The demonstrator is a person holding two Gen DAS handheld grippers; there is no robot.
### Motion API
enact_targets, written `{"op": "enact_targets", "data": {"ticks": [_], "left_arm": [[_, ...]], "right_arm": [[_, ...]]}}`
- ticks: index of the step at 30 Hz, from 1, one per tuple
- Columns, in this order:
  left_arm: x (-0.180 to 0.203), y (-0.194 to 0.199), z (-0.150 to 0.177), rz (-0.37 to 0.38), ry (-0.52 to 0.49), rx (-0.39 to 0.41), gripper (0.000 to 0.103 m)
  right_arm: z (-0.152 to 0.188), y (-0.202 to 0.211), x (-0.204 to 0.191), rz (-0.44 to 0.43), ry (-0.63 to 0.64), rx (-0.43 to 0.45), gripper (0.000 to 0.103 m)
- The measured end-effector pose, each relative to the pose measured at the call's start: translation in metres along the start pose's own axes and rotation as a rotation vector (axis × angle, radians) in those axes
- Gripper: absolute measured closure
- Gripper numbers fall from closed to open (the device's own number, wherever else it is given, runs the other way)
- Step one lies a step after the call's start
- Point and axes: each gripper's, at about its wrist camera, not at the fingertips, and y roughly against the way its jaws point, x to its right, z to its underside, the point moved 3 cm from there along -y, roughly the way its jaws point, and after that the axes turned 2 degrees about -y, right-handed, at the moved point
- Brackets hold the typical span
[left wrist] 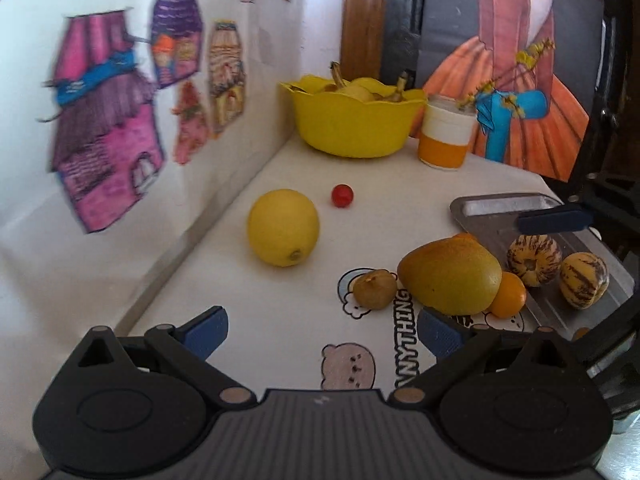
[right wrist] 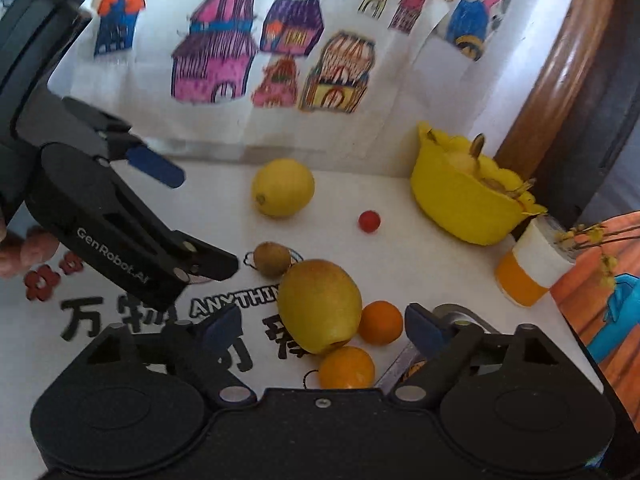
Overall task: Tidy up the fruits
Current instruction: 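Grasp another small brown fruit with the left gripper while the right grasps the speckled pear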
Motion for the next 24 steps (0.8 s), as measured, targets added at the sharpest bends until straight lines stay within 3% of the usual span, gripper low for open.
{"op": "enact_targets", "data": {"ticks": [9, 13, 17, 24], "left_arm": [[0.004, -0.024, -0.007, 0.018, -0.002, -0.044, 0.010], [0.005, -0.029, -0.009, 0.019, -0.007, -0.051, 0.015], [0.007, -0.033, -0.010, 0.026, -0.001, -0.044, 0.018], [0.011, -0.036, -0.011, 0.037, -0.006, -0.026, 0.030]], "right_arm": [[0.000, -0.024, -0.004, 0.033, 0.058, -0.019, 0.032], [0.001, -0.028, -0.009, 0.048, 0.084, -0.007, 0.033], [-0.001, -0.032, -0.009, 0.044, 0.077, -0.006, 0.040], [-0.002, -0.034, -0.010, 0.039, 0.078, -0.005, 0.044]]}}
